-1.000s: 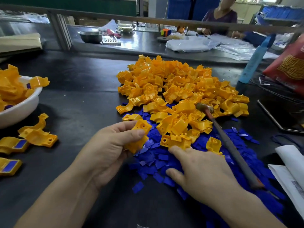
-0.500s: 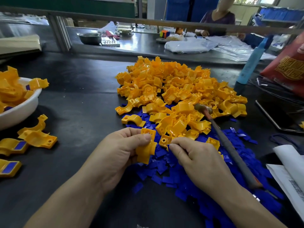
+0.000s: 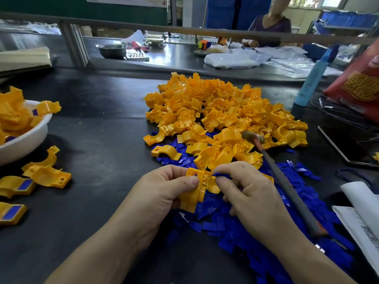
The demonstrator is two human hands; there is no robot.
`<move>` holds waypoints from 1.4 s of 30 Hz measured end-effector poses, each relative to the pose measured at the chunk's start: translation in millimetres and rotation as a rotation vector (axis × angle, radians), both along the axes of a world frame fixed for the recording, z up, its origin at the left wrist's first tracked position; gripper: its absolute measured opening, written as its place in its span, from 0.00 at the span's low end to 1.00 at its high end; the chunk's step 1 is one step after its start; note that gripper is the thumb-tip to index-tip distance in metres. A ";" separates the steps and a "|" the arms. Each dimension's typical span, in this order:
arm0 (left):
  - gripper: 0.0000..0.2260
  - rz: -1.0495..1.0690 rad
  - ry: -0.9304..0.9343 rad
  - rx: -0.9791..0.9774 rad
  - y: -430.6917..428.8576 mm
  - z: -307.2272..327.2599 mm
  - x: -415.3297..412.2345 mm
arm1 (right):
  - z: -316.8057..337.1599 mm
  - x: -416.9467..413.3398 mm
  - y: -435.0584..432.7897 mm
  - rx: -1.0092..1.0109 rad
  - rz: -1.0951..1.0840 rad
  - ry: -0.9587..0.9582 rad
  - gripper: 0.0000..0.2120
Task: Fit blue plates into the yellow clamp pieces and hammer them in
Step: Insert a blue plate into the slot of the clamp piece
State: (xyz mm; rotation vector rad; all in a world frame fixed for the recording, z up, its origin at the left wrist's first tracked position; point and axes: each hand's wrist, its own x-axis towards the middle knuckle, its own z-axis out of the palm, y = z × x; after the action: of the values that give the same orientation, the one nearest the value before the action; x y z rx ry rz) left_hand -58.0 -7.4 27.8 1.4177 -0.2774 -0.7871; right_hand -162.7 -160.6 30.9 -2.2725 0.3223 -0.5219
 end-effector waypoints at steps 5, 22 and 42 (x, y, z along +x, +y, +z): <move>0.16 0.002 -0.010 -0.004 -0.7 -0.9 -0.1 | -2.6 0.0 -0.7 0.046 -0.061 -0.005 0.07; 0.26 0.010 -0.244 0.028 -0.4 -2.7 -5.1 | 5.9 -5.3 10.1 0.193 0.084 -0.159 0.08; 0.17 0.011 -0.085 -0.095 -1.4 -8.5 -3.4 | 8.6 -7.8 14.6 0.176 0.160 -0.088 0.11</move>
State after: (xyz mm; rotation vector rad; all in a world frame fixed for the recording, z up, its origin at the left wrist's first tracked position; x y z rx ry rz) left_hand -61.4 -8.7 19.2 1.3641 -0.3671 -0.6969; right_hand -170.5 -146.0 39.5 -2.0774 0.1352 -0.4892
